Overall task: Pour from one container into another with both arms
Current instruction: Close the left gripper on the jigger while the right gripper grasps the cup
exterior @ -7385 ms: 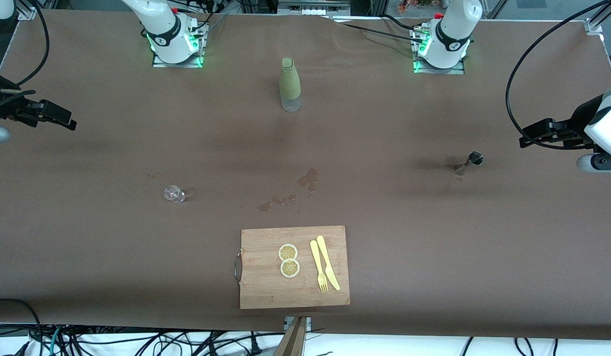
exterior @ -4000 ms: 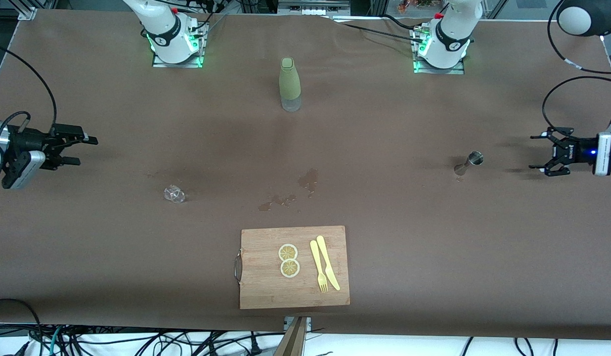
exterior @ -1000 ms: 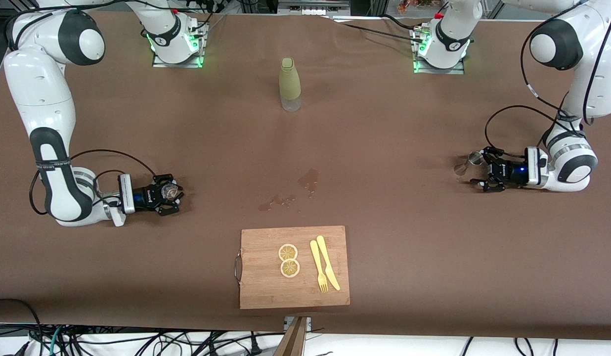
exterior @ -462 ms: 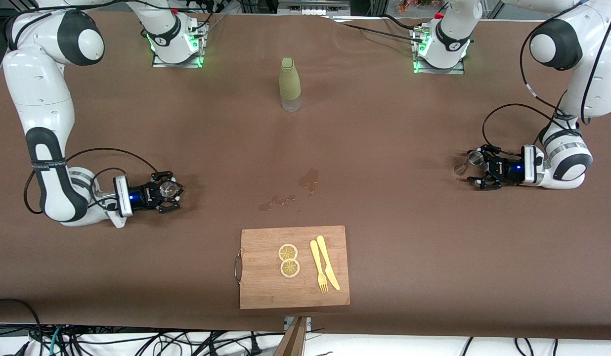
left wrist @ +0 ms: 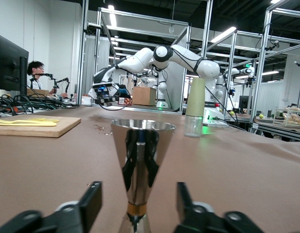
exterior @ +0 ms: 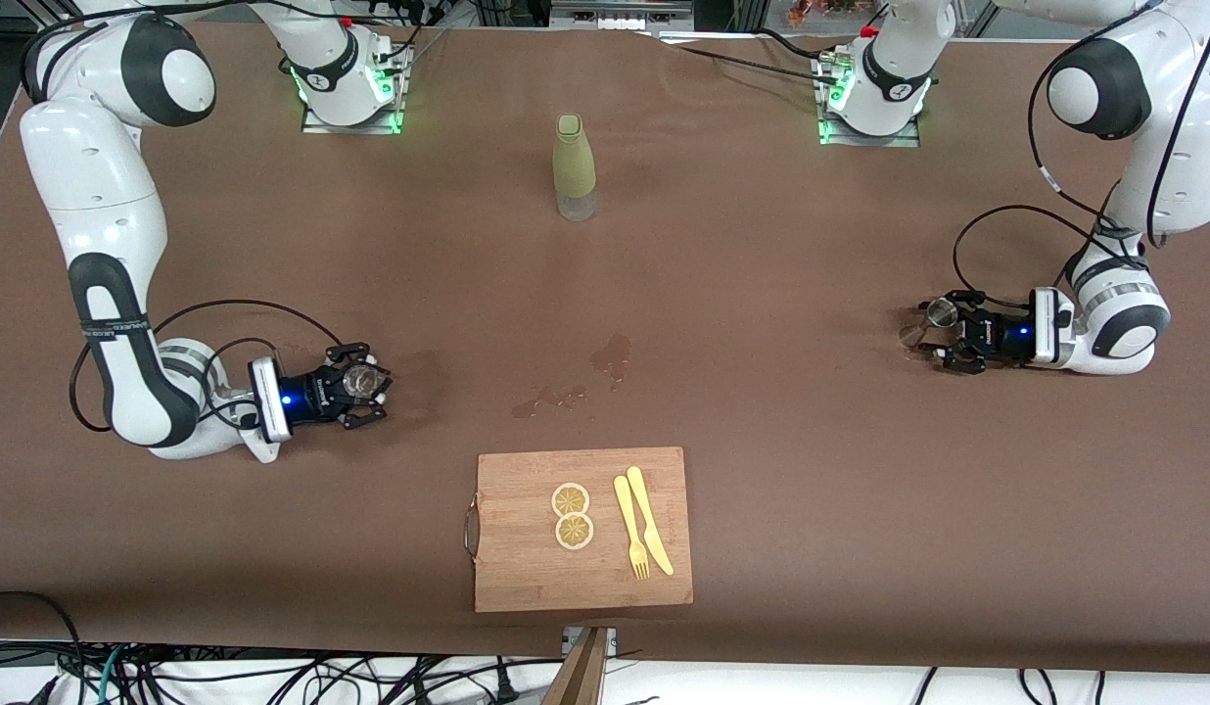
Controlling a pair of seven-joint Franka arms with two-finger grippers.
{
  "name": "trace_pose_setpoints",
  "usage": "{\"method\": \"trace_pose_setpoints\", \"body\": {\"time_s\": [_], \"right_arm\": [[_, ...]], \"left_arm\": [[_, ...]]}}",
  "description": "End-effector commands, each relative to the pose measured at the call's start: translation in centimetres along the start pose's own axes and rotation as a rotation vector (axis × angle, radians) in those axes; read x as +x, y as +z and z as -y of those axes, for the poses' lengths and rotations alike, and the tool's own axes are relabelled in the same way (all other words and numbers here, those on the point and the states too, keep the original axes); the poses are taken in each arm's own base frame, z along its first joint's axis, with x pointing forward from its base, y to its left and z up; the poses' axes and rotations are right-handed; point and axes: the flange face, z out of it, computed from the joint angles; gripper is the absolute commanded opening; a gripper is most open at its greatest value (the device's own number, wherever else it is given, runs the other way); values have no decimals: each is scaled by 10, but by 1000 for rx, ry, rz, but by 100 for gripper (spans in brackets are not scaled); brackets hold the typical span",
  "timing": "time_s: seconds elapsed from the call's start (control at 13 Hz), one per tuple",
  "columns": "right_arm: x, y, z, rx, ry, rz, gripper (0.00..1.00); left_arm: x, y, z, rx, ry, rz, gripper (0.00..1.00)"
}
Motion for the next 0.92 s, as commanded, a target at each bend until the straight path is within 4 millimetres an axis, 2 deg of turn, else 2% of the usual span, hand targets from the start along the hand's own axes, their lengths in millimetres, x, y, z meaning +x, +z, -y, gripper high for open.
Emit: {"method": "trace_pose_setpoints", "body": {"time_s": [0.0, 0.15, 0.23, 0.38, 0.54, 0.69, 0.85], "right_arm": [[15, 16, -11, -14, 17, -27, 0], [26, 31, -15, 7, 75, -18, 0], [40, 38, -18, 15, 91, -6, 0], [64, 46, -23, 9, 123, 11, 0], [70, 51, -26, 2, 142, 16, 0], [75, 55, -28, -4, 140, 16, 0], [88, 58, -31, -22, 119, 26, 0]], "left_arm": [[10, -1, -6, -17, 1, 42, 50], [10, -2, -8, -25, -3, 47, 50], [10, -2, -8, -23, -3, 48, 45], [8, -2, -7, -21, -2, 53, 21], [4, -1, -8, -15, 7, 57, 0], [3, -2, -6, -2, 33, 66, 0], [5, -1, 0, 17, 110, 66, 0]]}}
